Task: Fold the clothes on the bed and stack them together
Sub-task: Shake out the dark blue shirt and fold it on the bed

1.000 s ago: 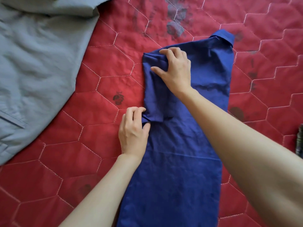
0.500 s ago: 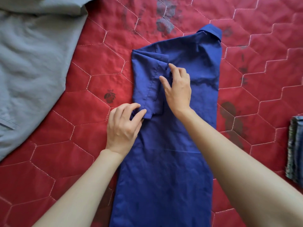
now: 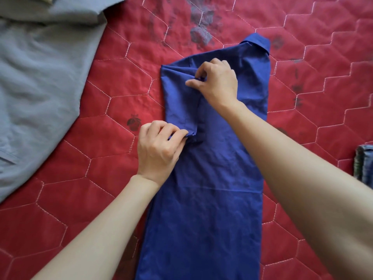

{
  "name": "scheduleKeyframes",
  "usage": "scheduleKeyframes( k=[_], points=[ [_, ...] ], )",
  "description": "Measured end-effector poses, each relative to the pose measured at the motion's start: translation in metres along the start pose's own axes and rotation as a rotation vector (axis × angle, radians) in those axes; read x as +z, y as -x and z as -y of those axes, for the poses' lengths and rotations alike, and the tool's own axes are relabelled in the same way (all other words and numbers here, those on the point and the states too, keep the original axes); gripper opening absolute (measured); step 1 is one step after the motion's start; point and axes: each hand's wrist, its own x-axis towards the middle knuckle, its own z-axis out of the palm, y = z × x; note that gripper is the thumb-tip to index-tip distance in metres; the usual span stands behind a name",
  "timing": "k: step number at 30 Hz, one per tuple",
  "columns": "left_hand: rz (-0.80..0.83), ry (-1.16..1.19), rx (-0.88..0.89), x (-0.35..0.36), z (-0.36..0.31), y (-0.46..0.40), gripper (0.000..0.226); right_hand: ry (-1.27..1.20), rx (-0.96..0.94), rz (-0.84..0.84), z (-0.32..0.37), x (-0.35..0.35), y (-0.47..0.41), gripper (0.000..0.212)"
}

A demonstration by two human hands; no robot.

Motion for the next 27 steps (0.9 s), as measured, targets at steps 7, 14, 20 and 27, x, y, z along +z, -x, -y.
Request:
scheduleKeyframes(
  k=[7,14,20,27],
  points=[
    [0.072,0.021,0.033,0.011,-0.001,0.017,0.006,-0.002,0.04,0.094,-0.01,0.007,0.002,0.041],
    [0.087,0.007,0.057,0.015,0.001,0.035,0.017,-0.099,-0.047,0.022,-0.002,0.001,-0.005,0.021],
    [0.027,0.0,0.042,0.016,-0.002,0.021,0.012,-0.205,-0.016,-0.023,-0.003,0.007,-0.011,0.022],
    [0.361,-0.051,0.044,0.03,-0.008,0.04,0.04,0.052,-0.084,-0.185,0.0,0.018,0.007,0.042]
  ],
)
